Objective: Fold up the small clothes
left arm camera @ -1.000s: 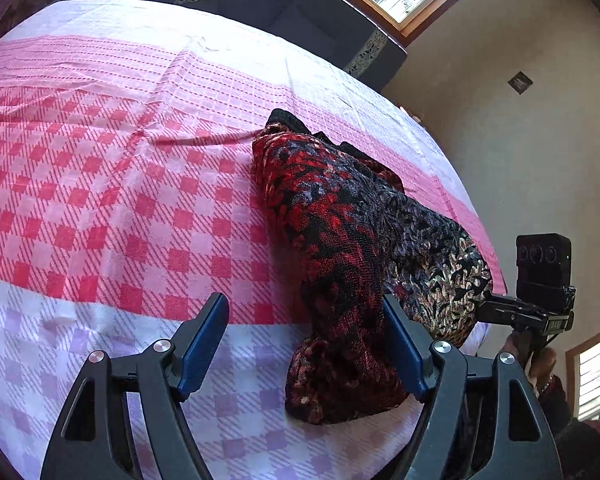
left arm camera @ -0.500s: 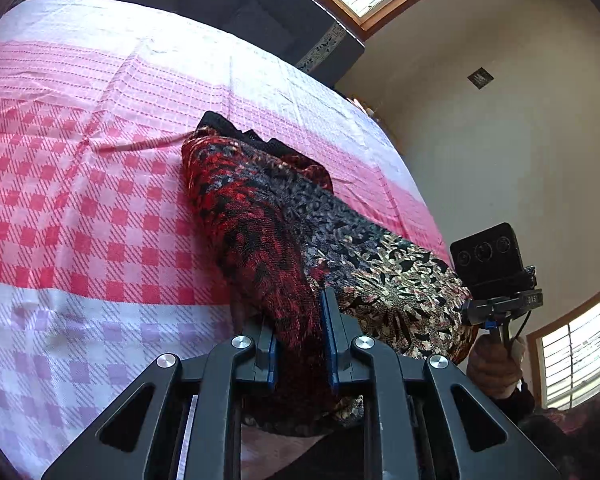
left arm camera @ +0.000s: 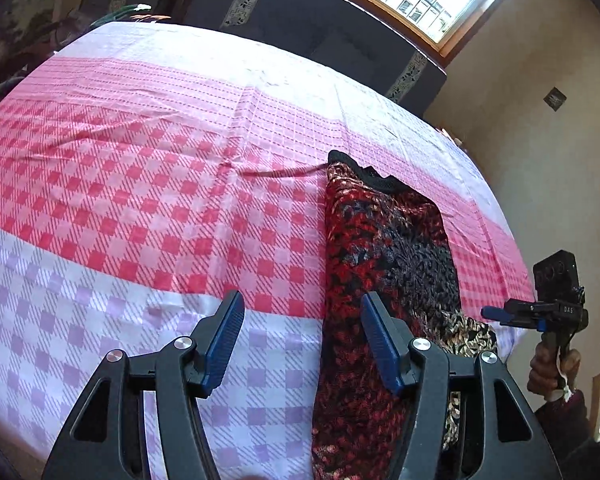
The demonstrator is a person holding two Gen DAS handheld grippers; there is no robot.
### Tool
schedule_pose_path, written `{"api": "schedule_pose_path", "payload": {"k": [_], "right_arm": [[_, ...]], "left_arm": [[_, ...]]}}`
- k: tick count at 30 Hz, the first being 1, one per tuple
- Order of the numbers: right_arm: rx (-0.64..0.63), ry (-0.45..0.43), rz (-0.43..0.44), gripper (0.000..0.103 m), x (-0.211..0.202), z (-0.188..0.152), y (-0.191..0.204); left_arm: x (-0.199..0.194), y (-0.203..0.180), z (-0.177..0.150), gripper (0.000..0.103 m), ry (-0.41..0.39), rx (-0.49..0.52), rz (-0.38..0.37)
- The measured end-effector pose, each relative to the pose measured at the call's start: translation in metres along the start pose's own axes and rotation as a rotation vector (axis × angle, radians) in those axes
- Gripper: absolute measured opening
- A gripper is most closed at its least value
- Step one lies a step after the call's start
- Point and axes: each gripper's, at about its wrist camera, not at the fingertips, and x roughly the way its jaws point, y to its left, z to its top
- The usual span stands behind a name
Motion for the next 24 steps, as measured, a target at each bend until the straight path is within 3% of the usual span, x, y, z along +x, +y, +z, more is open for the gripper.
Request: {"api": "schedule_pose_path", "payload": {"k": [4,7,9,11,12,13,14,15,21,24], "right_arm": [[-0.042,-0.055,-0.1,0.054,0.01,0.043,0.001],[-0.026,-0.006,-0.11,0.054,0.042,0.07,0.0],[-0.055,-0.03,-0.112,0.052,0.05,0.078,0.006],[-0.068,-0.023,-0.098,0.054,0.06,0.084,0.012],[-0.077,-0.026,-0.098,0.051,0.064,0.086,0.013],[-0.081,-0.017,-0.116,0.032,0.069,0.086,0.012],[-0.065,0.008,-0.122,0.01,0.077,0.087,0.008],[-0.046,-0.01,-0.083,0.01,0.08,0.09,0.006],[-0.129,-0.045,-0.114,0.008,0.076,0.116,0.017],[-0.177,-0.093,-0.134,0.008,0.065,0.137,0.032]], "left_arm": [[0.038,-0.022,0.034,0.064,0.017,0.117,-0.009],[0.081,-0.024,0.06,0.064,0.085,0.111,-0.058],[0.105,-0.023,0.071,0.064,0.137,0.088,-0.107],[0.116,-0.023,0.08,0.064,0.129,0.078,-0.15],[0.121,-0.022,0.084,0.064,0.147,0.062,-0.182],[0.123,-0.022,0.086,0.062,0.148,0.049,-0.224],[0.126,-0.022,0.086,0.045,0.138,0.043,-0.242],[0.13,-0.023,0.087,0.025,0.141,0.046,-0.233],[0.122,-0.028,0.111,0.02,0.044,0.057,-0.245],[0.115,-0.039,0.132,0.02,-0.021,0.116,-0.188]]}}
